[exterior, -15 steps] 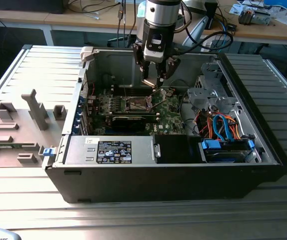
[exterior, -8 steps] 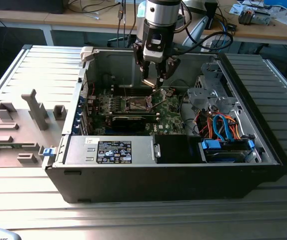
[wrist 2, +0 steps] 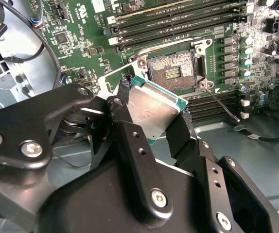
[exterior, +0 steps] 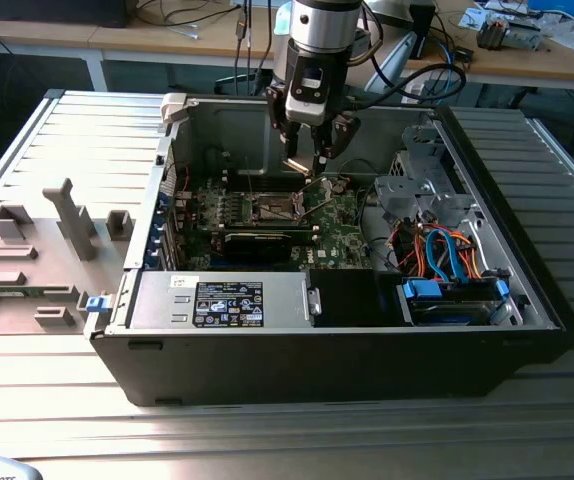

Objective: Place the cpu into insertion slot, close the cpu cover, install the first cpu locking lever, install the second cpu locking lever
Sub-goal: 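Place the cpu into insertion slot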

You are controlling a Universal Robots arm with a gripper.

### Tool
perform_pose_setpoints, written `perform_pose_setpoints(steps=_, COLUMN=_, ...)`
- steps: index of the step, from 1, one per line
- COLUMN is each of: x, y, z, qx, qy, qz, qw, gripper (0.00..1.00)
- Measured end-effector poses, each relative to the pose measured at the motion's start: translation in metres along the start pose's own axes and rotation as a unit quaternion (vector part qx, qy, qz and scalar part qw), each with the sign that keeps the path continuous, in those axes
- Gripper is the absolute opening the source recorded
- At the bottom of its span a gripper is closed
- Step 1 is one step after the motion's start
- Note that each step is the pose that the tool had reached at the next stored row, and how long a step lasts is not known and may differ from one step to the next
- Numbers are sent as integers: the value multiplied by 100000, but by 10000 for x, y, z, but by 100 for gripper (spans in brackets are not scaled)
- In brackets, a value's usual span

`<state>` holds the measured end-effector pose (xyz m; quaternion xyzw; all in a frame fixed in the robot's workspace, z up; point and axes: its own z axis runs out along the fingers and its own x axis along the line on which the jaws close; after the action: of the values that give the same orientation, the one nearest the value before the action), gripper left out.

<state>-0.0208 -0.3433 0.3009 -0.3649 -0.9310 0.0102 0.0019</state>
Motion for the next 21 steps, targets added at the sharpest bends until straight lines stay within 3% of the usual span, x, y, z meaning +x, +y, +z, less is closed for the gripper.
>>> perform_pose_setpoints(steps=21, x=0, y=0, z=0, qx=7, qy=31, qz=1649, qw=99986, gripper=54)
